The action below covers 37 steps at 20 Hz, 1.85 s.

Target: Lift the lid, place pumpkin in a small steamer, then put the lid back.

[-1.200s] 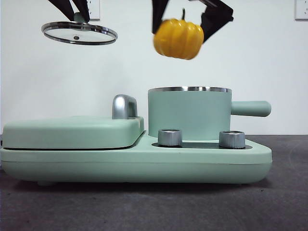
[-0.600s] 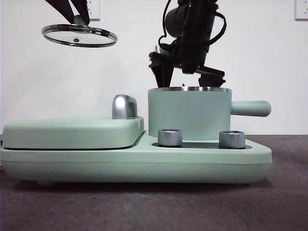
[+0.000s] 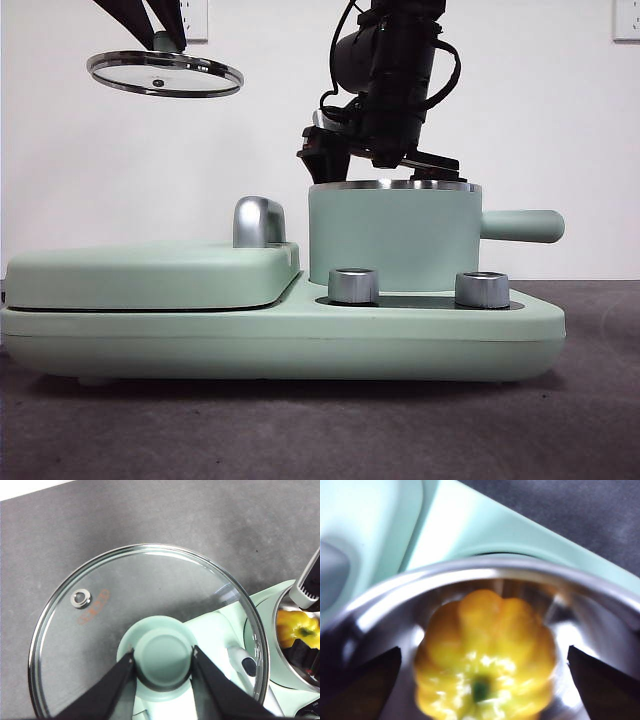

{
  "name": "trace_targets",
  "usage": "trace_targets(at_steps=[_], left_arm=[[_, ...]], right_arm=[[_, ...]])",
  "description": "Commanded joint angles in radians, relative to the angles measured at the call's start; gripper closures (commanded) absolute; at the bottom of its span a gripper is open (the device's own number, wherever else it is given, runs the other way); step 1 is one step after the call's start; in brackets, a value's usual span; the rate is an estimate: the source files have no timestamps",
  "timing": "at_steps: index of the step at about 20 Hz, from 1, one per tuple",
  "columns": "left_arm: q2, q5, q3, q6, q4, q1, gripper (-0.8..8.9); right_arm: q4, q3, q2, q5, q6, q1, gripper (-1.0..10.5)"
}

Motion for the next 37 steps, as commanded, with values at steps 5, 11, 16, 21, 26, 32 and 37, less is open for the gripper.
trace_targets(at_steps=[5,11,16,21,26,32,37], left_arm=[[-0.005,0.003,0.026,-0.007,0.019,0.000,8.05],[-0.005,0.003,0.021,-0.014,0.019,-0.004,8.05],[-0.005,0.007,-0.019,-0.019,0.019,-0.055,8.05],[-0.005,0.007,-0.037,-0.019,0.033,-0.171,8.05],[-0.002,0.014,-0.039,-0.018,0.070,-0.314,8.05],[0.051,0.014,-0.039,-0.018,0.090,-0.431,8.05],[0.130,0.014,-0.039,-0.002,0.161,-0.474,8.05]], right_arm=[[-0.074,0.030,-0.032,-0.005,-0.005,0.005,3.8],[-0.080,0.017,-0.293,-0.003,-0.011,0.008,3.8],[-0.080,-0.177,-0.587,0.007,-0.016,0.037,3.8],[-0.079,-0.568,-0.920,0.045,0.014,0.077,3.8],[0.124,-0.959,-1.246,0.045,0.119,0.088,3.8],[0.373,-1.290,-1.594,0.039,0.122,0.089,3.8],[0.422,-1.349,-1.793,0.052,0.152,0.088,3.8]])
